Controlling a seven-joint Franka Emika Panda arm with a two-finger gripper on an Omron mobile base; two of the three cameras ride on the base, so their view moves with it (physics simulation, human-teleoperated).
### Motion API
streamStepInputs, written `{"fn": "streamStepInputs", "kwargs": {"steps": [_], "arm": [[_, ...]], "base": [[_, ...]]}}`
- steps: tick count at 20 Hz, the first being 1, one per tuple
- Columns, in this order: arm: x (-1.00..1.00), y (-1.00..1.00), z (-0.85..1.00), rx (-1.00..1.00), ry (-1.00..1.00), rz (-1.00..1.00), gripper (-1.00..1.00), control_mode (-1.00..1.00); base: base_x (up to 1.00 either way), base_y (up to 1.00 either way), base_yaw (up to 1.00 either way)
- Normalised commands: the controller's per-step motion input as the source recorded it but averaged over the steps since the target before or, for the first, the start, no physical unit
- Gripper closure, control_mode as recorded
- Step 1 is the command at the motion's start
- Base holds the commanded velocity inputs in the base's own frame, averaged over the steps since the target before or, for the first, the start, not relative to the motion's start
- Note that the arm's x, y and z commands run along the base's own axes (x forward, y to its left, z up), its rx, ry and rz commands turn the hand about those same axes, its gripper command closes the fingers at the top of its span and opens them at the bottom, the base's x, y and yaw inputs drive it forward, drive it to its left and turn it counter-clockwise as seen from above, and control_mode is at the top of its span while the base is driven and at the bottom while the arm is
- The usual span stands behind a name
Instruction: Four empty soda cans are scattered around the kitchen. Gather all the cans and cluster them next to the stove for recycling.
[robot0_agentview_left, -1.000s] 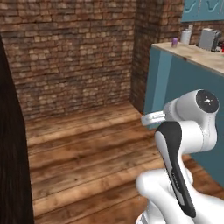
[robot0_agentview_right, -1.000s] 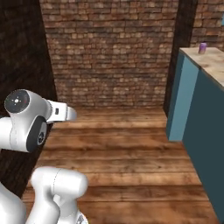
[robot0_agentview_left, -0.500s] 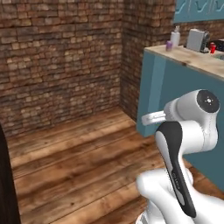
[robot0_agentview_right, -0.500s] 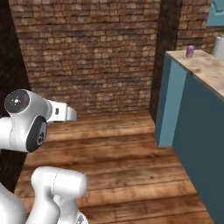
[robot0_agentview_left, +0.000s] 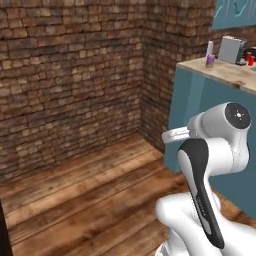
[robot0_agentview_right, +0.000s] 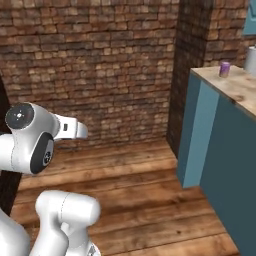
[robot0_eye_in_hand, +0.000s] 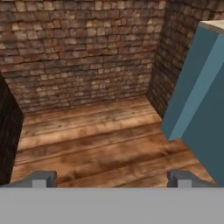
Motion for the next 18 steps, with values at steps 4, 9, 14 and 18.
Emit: {"fn": "streamStepInputs", "kwargs": {"steps": [4,9,14,18], "arm": [[0.00,0.00,0.00,0.00,0.00,0.00,-1.00,1.00],[0.00,0.00,0.00,0.00,0.00,0.00,-1.00,1.00],[0.00,0.00,0.00,0.00,0.00,0.00,-1.00,1.00],[0.00,0.00,0.00,0.00,0.00,0.00,-1.00,1.00]], "base": [[0.77,0.43,-0.25],[0.57,0.37,-0.32],[0.45,0.28,-0.35],[0.38,0.26,-0.37]]}}
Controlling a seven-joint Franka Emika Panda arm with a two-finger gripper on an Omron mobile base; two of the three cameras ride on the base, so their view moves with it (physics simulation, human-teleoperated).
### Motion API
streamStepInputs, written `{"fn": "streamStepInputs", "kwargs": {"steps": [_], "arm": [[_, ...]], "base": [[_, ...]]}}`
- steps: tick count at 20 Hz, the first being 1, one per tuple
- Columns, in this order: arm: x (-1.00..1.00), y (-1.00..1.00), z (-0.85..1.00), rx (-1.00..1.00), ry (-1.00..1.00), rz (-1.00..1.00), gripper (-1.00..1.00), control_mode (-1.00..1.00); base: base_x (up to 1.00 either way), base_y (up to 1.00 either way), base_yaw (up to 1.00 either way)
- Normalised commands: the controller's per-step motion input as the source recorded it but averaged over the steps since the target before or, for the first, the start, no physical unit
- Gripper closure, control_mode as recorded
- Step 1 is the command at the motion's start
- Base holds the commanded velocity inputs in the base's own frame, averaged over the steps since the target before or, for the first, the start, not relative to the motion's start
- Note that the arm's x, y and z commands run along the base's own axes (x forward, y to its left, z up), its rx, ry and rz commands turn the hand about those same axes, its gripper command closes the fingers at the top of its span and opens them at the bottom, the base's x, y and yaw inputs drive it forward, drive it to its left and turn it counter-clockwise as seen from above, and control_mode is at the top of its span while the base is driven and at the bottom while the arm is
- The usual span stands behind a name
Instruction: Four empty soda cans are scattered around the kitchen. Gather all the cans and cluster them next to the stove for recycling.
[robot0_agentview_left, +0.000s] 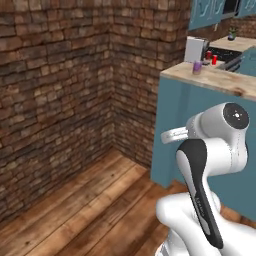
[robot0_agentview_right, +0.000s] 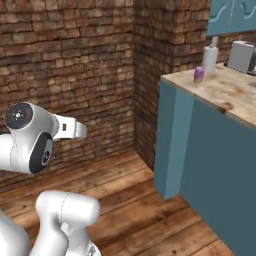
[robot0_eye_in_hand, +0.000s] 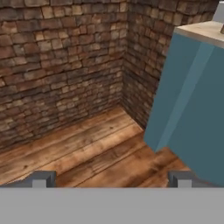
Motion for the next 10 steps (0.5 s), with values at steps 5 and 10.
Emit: {"fn": "streamStepInputs", "kwargs": {"steps": [5,10], "arm": [[0.00,0.00,0.00,0.00,0.00,0.00,-1.00,1.00],[0.00,0.00,0.00,0.00,0.00,0.00,-1.00,1.00]], "base": [[0.33,0.22,-0.38],[0.39,0.26,-0.37]]}}
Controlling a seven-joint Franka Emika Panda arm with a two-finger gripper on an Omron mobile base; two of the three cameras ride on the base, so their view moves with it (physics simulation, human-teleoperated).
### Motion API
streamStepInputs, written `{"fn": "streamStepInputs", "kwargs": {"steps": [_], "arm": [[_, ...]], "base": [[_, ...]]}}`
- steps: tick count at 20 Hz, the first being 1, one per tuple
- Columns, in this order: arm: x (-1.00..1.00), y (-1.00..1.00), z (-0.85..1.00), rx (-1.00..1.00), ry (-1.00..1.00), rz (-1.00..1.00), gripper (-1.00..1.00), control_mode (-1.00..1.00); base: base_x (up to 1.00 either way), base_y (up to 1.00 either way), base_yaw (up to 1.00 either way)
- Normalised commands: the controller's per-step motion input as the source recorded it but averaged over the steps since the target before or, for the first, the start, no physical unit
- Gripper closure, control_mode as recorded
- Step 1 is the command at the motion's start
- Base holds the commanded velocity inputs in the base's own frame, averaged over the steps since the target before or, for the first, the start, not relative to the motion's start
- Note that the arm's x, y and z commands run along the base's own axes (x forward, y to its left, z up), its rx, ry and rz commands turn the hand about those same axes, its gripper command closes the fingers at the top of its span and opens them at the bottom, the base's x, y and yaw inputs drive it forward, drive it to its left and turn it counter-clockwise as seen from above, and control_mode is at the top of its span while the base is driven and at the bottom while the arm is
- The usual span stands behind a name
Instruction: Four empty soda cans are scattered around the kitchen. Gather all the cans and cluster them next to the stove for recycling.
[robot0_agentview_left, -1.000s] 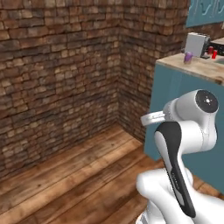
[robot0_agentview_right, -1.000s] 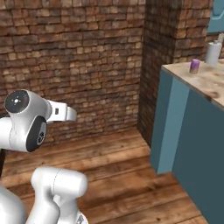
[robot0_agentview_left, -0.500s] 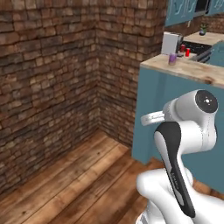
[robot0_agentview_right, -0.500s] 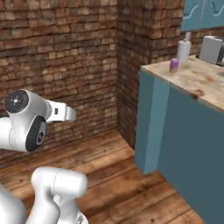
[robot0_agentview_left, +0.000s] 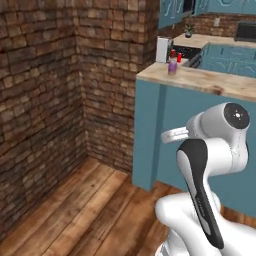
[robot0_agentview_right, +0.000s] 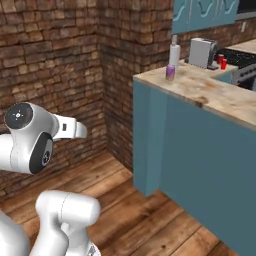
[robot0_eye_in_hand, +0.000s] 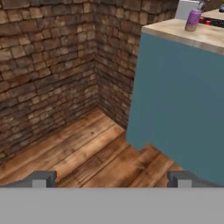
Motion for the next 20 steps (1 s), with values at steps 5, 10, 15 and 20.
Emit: {"fn": "streamStepInputs", "kwargs": {"steps": [5,10,15,20], "arm": [[0.00,0.00,0.00,0.00,0.00,0.00,-1.00,1.00],[0.00,0.00,0.00,0.00,0.00,0.00,-1.00,1.00],[0.00,0.00,0.00,0.00,0.00,0.00,-1.00,1.00],[0.00,0.00,0.00,0.00,0.00,0.00,-1.00,1.00]], "base": [[0.45,0.32,-0.35],[0.45,0.31,-0.35],[0.41,0.25,-0.36],[0.29,0.17,-0.39]]}}
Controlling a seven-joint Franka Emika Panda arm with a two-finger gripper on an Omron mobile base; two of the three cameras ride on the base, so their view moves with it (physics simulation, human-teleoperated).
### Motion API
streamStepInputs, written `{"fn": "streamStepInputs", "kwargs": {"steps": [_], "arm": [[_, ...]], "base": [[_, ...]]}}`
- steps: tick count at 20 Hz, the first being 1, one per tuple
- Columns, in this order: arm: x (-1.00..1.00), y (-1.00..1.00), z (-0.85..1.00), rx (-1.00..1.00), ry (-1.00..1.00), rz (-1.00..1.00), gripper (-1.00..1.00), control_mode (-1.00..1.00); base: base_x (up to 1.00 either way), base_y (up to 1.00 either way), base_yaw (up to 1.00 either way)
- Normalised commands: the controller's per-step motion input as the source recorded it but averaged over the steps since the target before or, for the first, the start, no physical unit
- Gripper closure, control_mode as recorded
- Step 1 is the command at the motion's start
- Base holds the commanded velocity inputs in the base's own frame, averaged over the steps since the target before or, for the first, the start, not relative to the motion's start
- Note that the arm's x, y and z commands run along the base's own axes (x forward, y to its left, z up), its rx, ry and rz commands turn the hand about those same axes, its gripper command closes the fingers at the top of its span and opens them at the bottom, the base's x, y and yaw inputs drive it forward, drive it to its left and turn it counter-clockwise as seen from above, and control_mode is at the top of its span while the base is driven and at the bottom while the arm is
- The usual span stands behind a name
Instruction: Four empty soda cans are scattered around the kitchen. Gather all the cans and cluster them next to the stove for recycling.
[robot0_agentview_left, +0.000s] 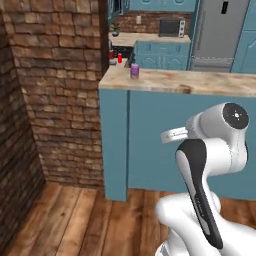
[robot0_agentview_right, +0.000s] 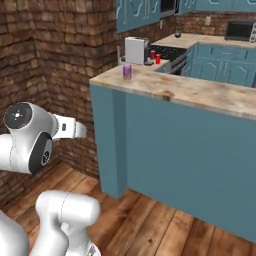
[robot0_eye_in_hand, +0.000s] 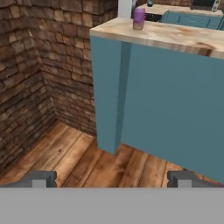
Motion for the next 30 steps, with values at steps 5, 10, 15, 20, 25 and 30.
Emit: {"fn": "streamStepInputs", "kwargs": {"steps": [5,10,15,20,25,30], "arm": [[0.00,0.00,0.00,0.00,0.00,0.00,-1.00,1.00],[0.00,0.00,0.00,0.00,0.00,0.00,-1.00,1.00],[0.00,0.00,0.00,0.00,0.00,0.00,-1.00,1.00],[0.00,0.00,0.00,0.00,0.00,0.00,-1.00,1.00],[0.00,0.00,0.00,0.00,0.00,0.00,-1.00,1.00],[0.00,0.00,0.00,0.00,0.00,0.00,-1.00,1.00]], "base": [[0.32,0.20,-0.37],[0.50,0.36,-0.31],[0.53,0.52,-0.24],[0.45,0.49,-0.23],[0.57,0.24,-0.23],[0.48,0.30,-0.20]]}}
